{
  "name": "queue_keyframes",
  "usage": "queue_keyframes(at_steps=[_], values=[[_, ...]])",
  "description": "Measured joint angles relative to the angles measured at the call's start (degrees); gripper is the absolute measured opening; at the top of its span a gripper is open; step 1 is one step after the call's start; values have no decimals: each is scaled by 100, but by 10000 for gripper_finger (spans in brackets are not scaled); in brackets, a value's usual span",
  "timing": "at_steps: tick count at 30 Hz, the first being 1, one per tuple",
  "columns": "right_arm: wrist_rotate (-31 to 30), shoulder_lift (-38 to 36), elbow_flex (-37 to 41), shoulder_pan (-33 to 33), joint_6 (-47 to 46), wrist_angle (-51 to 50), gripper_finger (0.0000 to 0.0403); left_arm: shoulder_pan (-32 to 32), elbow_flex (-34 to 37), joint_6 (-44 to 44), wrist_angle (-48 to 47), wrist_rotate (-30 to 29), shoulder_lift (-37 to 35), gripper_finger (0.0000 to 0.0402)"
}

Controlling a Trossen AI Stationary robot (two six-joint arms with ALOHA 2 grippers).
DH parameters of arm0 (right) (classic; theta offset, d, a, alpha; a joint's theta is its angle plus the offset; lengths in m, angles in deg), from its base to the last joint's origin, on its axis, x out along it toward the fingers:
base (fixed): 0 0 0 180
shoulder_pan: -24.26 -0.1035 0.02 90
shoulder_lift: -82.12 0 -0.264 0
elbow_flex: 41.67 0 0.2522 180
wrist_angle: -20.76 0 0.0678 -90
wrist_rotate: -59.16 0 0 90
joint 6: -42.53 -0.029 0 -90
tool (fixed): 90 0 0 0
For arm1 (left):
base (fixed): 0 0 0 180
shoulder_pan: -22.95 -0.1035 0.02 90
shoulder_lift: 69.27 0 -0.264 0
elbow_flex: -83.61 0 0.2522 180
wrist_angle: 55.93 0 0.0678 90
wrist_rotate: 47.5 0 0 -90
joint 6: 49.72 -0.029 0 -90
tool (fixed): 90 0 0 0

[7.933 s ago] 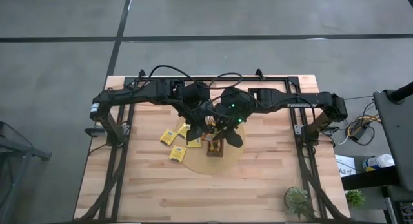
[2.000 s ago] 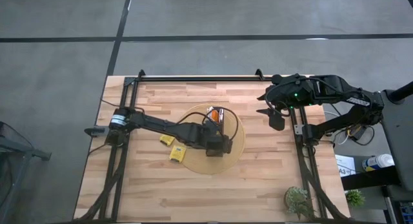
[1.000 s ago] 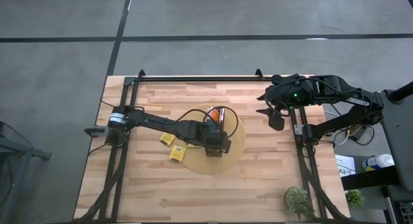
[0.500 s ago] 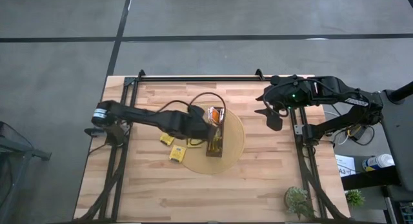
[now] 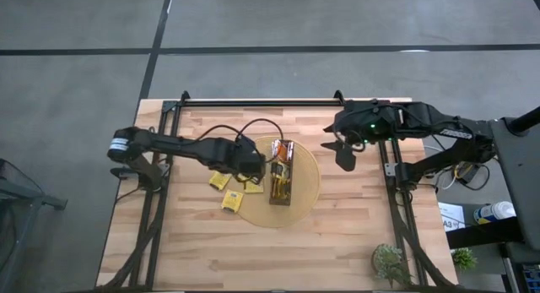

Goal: Pick & Place Tea
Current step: Put the yellow tea bag into the middle section of the wooden organizer

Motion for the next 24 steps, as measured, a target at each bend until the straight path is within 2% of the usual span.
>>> queue_keyframes(at_steps=[4,8,17,21,24], values=[[2,225,0,0,-151,21,219,-185,577,-316,52,537,-247,206],[2,467,0,0,-193,22,219,-352,1138,-697,61,1134,-396,233],[4,917,0,0,-193,23,219,-434,2159,-692,102,1681,-703,236],[7,1045,0,0,-193,24,219,-339,2368,-1669,111,2029,-919,236],[7,1103,0,0,-193,26,219,-243,2502,-2434,96,2058,-1134,236]])
